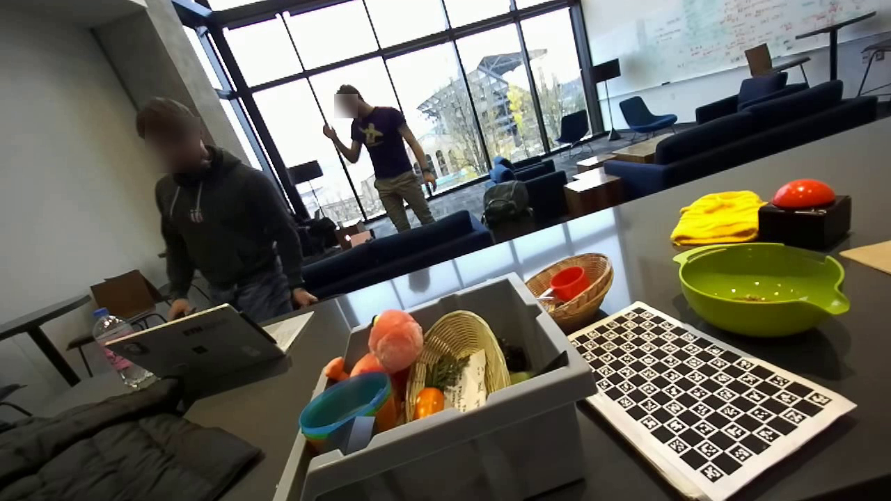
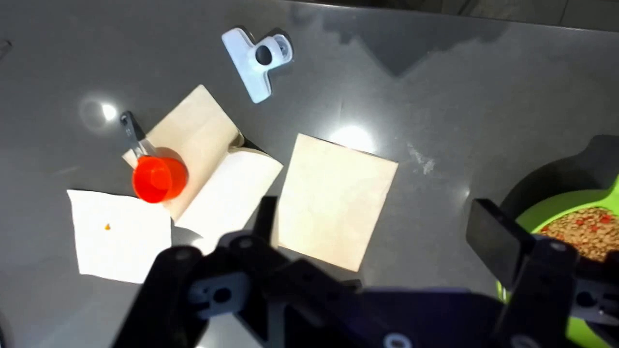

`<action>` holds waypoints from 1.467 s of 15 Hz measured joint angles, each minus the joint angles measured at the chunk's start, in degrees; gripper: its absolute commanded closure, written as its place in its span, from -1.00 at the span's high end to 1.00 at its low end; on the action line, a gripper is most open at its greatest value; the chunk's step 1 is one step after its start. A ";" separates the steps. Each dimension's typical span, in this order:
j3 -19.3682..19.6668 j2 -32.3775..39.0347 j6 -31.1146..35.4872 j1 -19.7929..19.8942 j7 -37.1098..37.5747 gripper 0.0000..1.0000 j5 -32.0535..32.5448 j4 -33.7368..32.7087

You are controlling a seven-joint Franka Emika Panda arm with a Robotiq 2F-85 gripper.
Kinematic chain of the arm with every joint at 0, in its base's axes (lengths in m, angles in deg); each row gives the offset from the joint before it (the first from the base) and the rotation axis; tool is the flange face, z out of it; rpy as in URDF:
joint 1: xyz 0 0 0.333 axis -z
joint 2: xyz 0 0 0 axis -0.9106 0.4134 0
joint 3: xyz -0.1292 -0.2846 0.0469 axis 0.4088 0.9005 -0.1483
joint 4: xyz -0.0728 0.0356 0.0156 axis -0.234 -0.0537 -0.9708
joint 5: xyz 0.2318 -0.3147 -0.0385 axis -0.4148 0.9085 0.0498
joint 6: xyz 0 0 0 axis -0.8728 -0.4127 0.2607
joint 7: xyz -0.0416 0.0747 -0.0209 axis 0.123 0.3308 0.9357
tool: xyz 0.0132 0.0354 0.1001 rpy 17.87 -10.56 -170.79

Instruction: Move the green bowl to the right

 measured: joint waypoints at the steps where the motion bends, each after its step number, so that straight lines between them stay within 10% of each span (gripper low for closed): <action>1: -0.48 -0.41 1.59 -1.20 -0.38 1.00 -0.32 1.50; 13: -3.99 -0.77 14.54 -11.31 -2.18 1.00 -13.17 11.59; 22: -4.78 -0.21 15.02 -11.49 -2.33 1.00 -13.31 11.59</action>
